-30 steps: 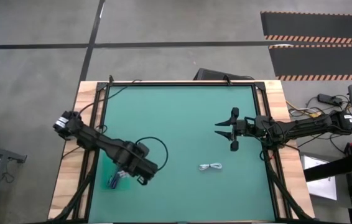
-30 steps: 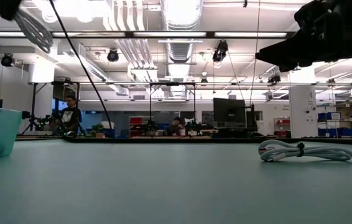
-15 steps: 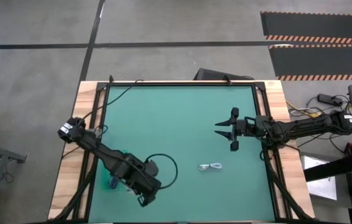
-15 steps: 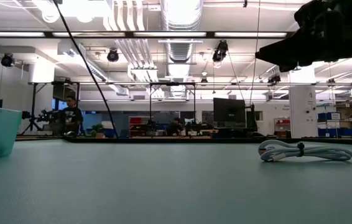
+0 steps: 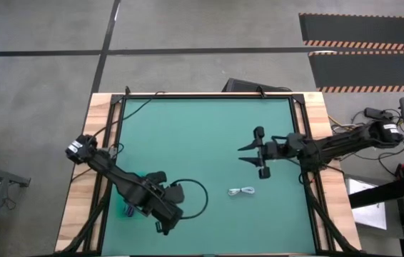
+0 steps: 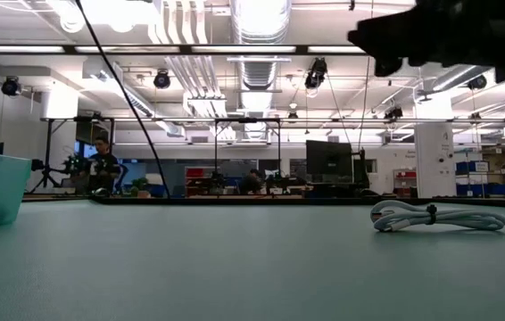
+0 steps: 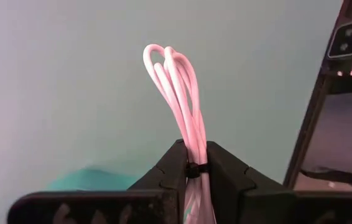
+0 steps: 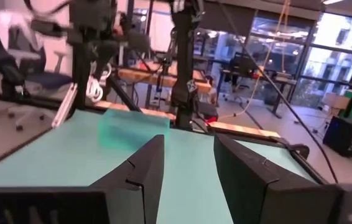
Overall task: Pick and place USB-C Cables
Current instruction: Put the left white charger cable in the green bin
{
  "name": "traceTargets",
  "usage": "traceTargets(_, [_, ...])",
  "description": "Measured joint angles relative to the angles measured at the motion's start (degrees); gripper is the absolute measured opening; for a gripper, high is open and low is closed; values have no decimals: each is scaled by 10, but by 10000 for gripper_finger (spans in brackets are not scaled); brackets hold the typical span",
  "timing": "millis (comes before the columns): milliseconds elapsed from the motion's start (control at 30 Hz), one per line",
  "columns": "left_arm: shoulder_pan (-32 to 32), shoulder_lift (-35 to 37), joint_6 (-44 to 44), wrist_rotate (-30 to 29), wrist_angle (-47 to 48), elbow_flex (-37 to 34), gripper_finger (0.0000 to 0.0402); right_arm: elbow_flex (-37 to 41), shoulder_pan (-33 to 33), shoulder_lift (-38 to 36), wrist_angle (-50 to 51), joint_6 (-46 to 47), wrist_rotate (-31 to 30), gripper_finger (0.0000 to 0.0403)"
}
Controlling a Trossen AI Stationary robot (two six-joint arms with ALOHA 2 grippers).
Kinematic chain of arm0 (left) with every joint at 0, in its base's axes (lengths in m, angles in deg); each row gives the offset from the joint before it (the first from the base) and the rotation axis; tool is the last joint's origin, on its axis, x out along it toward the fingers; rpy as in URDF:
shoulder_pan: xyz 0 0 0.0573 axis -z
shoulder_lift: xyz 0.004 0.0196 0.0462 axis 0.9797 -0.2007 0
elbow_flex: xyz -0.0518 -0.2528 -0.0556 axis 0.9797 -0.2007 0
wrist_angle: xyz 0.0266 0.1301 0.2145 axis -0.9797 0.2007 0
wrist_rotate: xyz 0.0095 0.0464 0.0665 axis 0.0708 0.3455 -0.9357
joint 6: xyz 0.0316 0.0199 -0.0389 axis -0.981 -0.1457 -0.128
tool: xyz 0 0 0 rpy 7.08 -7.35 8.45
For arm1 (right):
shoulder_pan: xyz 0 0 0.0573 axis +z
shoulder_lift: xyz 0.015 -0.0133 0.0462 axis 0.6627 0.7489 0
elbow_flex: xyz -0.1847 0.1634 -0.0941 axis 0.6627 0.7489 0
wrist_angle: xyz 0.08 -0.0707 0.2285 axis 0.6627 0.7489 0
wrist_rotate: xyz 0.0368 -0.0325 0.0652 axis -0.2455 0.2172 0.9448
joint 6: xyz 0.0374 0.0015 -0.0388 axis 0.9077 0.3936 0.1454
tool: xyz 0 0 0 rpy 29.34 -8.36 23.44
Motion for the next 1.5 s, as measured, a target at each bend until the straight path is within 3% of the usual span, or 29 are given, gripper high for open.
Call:
traceTargets(200, [4,5,25,-6,42,-1,26,-86,6,103,1,-28,13,132])
traceTargets(300, [12,7,66,26,98,-2,26,-119,6,144,1,-36,29,132])
traceTargets(567, [23,34,68,100,98,-49,26,-169,6,211,1,-45,35,132])
traceTargets(900, [30,94,-78,127,99,-199,25,-173,6,219,3,-47,35,132])
traceTargets(1167, [29,138,-82,127,87,-347,25,-171,6,210,20,-47,35,132])
traceTargets(1500, [25,130,-78,127,46,-425,25,-171,6,210,20,-47,35,132])
